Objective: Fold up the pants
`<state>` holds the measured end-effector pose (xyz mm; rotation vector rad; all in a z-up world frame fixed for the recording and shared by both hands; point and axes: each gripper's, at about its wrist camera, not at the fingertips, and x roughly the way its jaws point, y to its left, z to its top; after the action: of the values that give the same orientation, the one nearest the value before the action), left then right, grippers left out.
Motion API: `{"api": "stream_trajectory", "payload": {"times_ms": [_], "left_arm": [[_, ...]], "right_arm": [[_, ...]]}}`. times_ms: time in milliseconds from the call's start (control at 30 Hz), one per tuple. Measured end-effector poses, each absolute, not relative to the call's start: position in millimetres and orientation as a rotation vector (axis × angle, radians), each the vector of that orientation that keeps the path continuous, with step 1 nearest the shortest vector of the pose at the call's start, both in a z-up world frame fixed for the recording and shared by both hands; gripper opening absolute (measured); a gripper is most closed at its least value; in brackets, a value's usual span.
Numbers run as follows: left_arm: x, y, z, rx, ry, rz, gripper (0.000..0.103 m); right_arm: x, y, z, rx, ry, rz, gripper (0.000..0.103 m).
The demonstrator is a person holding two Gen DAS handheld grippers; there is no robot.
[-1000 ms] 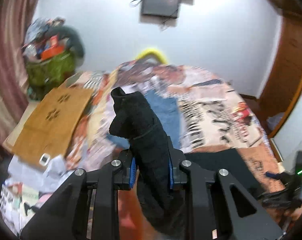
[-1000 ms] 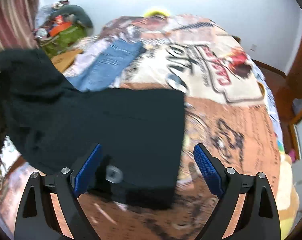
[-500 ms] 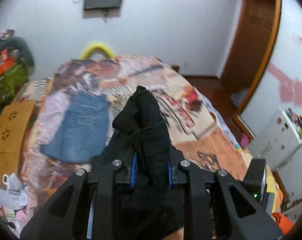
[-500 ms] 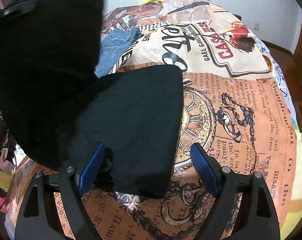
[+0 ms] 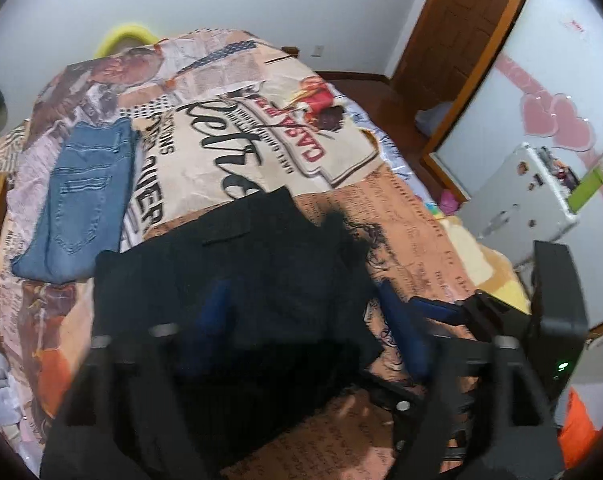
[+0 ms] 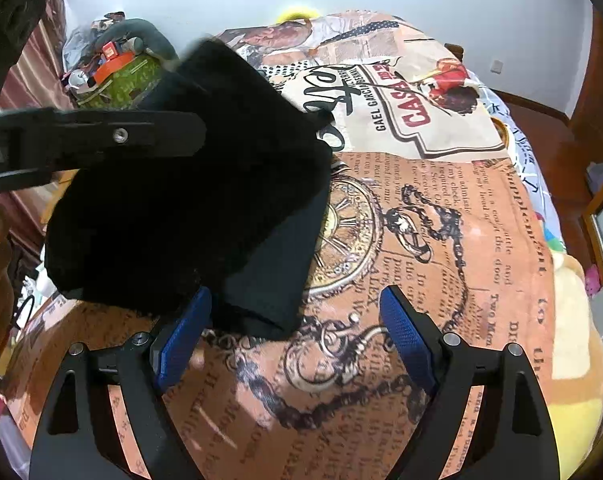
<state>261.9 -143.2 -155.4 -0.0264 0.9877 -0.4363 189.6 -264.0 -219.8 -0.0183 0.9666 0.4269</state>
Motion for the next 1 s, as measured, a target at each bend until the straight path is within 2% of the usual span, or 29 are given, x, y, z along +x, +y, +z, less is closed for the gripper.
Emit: {"api": "stream_trajectory", "payload": {"times_ms": [233, 333, 500, 733, 1000], "left_arm": [[269, -120, -138, -0.001, 0.937, -0.359, 0.090], [281, -96, -133, 0.025, 0.906, -0.272, 0.094], [315, -50, -141, 0.081, 0.898, -0.137, 0.095], [363, -10, -183, 0.160, 0.966, -0.031, 0.095], [415, -4, -257, 0.227, 1.127, -0.038, 0.095]], "right_arm": [[182, -262, -219, -0.070, 0.957, 0.421, 0.084], [177, -263, -216, -0.068, 0.950, 0.434, 0.084], [168, -267, -199, -0.060, 0.902, 0.435, 0.084], [177, -262, -178, -0.007, 0.832, 0.438, 0.084], [207, -241, -214, 0.050, 0.942, 0.479, 0.084]]}}
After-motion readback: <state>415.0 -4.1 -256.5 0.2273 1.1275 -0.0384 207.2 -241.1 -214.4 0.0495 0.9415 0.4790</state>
